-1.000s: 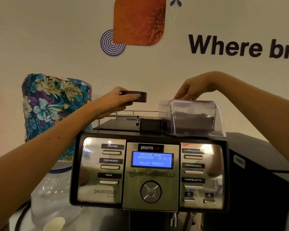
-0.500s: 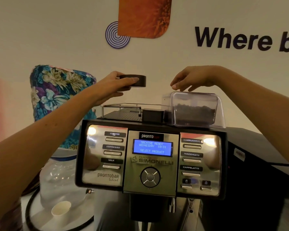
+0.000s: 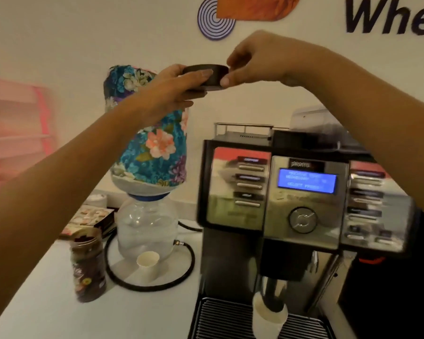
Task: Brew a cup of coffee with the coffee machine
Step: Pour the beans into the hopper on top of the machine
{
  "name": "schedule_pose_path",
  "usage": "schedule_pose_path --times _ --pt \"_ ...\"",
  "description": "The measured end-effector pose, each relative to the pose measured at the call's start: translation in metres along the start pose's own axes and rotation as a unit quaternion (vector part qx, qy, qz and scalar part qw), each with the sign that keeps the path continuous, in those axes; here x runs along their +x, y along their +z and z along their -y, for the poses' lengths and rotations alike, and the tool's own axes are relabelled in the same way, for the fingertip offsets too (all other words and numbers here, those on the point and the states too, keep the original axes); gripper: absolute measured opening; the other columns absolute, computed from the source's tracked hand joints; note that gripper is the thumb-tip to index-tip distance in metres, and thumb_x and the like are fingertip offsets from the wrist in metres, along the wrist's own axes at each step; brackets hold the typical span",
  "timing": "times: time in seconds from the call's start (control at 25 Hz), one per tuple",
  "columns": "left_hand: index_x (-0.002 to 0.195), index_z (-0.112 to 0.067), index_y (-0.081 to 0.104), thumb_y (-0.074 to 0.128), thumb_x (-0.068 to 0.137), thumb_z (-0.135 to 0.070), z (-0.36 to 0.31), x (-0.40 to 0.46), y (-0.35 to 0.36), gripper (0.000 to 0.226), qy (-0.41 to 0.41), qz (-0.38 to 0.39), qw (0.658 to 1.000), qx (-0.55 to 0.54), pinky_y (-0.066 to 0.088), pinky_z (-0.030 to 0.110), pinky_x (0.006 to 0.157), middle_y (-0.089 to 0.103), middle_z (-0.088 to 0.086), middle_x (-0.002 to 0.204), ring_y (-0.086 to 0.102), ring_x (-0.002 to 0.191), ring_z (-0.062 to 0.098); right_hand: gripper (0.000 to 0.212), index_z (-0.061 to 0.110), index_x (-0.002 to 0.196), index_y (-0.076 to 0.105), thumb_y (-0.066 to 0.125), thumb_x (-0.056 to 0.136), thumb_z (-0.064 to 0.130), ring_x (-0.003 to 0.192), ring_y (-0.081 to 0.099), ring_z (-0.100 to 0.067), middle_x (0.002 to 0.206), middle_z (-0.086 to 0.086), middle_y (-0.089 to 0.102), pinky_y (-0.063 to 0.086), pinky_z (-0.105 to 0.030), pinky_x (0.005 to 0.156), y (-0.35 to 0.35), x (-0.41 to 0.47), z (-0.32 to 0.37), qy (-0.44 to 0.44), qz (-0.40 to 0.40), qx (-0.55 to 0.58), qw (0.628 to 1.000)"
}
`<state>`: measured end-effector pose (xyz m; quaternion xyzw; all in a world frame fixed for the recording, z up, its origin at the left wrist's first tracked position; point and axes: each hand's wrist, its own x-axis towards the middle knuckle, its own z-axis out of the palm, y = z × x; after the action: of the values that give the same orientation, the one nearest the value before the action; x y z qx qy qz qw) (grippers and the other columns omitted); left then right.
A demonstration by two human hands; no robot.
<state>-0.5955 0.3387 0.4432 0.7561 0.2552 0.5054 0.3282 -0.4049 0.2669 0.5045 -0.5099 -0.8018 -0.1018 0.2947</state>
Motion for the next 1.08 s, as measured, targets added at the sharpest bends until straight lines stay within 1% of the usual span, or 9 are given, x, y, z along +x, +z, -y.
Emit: schedule_pose_path --times 0.08,0.16,0.28,0.36,0.48,0.68,0.84,0.96,1.08 --pt "0.131 -0.014 0.052 0.065 0.082 -0.049 0.008 -0.022 -0.024 0.062 0.020 0.033 0.999 -0.009 0.046 0.027 0.084 0.065 0.003 0.118 0.061 0.109 0.013 0.057 0.007 0.126 0.054 0.069 0.081 0.039 0.095 0.056 -0.019 0.110 -0.005 0.060 0.047 -0.023 0.073 0.021 0.000 0.040 -0.010 -0.036 -0.045 0.998" --pt "0.125 -0.019 0.058 0.060 0.087 -0.042 0.020 -0.050 -0.053 0.044 0.030 0.050 0.998 -0.037 0.047 0.030 0.089 0.065 0.002 0.115 0.060 0.110 0.015 0.051 0.004 0.117 0.059 0.066 0.083 0.041 0.087 0.055 -0.022 0.102 -0.010 0.062 0.046 -0.032 0.072 0.051 -0.001 0.083 -0.015 -0.060 -0.101 0.993" --pt "0.105 -0.029 0.068 0.056 0.090 -0.030 0.050 -0.094 -0.090 0.020 0.026 0.050 0.994 -0.092 0.044 0.033 0.094 0.068 -0.007 0.099 0.061 0.098 0.012 0.034 0.002 0.106 0.061 0.059 0.089 0.030 0.073 0.047 -0.019 0.084 -0.008 0.054 0.030 -0.024 0.050 0.104 -0.007 0.134 -0.029 -0.051 -0.131 0.990" --pt "0.099 -0.030 0.071 0.059 0.086 -0.025 0.085 -0.126 -0.113 0.018 0.003 0.061 0.992 -0.114 0.044 0.032 0.089 0.067 -0.008 0.092 0.058 0.090 0.013 0.027 0.004 0.107 0.061 0.059 0.089 0.025 0.078 0.048 -0.018 0.089 -0.009 0.055 0.029 -0.023 0.051 0.153 -0.011 0.158 -0.006 -0.018 -0.094 0.995" --pt "0.117 -0.022 0.063 0.072 0.075 -0.025 0.156 -0.174 -0.125 0.043 -0.073 0.030 0.993 -0.091 0.050 0.033 0.090 0.067 0.002 0.112 0.062 0.103 0.018 0.030 0.006 0.111 0.062 0.065 0.084 0.020 0.101 0.055 -0.025 0.108 -0.013 0.061 0.035 -0.022 0.070 0.233 -0.032 0.164 0.067 0.032 -0.008 0.997" --pt "0.130 -0.011 0.049 0.085 0.066 -0.029 0.275 -0.283 -0.103 0.076 -0.224 0.048 0.971 -0.071 0.050 0.034 0.094 0.062 0.008 0.125 0.060 0.115 0.021 0.018 0.013 0.091 0.072 0.076 0.074 0.016 0.089 0.061 -0.021 0.095 -0.008 0.068 0.043 -0.026 0.074 0.372 -0.109 0.145 0.176 0.146 0.112 0.967" --pt "0.120 -0.031 0.056 0.081 0.062 -0.055 0.346 -0.350 -0.078 0.068 -0.259 0.063 0.961 0.072 0.050 0.031 0.091 0.060 -0.004 0.117 0.057 0.110 0.013 0.018 0.012 0.088 0.074 0.077 0.070 0.011 0.086 0.065 -0.020 0.090 -0.007 0.071 0.052 -0.031 0.080 0.469 -0.171 0.135 0.263 0.193 0.151 0.933" --pt "0.110 -0.040 0.057 0.075 0.059 -0.062 0.364 -0.370 -0.062 0.059 -0.285 0.055 0.941 0.176 0.044 0.026 0.080 0.060 -0.019 0.103 0.056 0.098 0.004 0.016 0.009 0.090 0.074 0.071 0.074 0.009 0.087 0.063 -0.020 0.093 -0.008 0.070 0.051 -0.028 0.082 0.510 -0.194 0.132 0.289 0.193 0.162 0.924" --pt "0.122 -0.040 0.049 0.067 0.061 -0.067 0.382 -0.377 -0.051 0.069 -0.309 0.033 0.907 0.283 0.037 0.037 0.084 0.061 -0.017 0.112 0.054 0.107 0.010 0.019 0.005 0.099 0.072 0.068 0.080 0.006 0.096 0.063 -0.023 0.103 -0.012 0.068 0.049 -0.026 0.086 0.534 -0.203 0.129 0.282 0.187 0.150 0.929"
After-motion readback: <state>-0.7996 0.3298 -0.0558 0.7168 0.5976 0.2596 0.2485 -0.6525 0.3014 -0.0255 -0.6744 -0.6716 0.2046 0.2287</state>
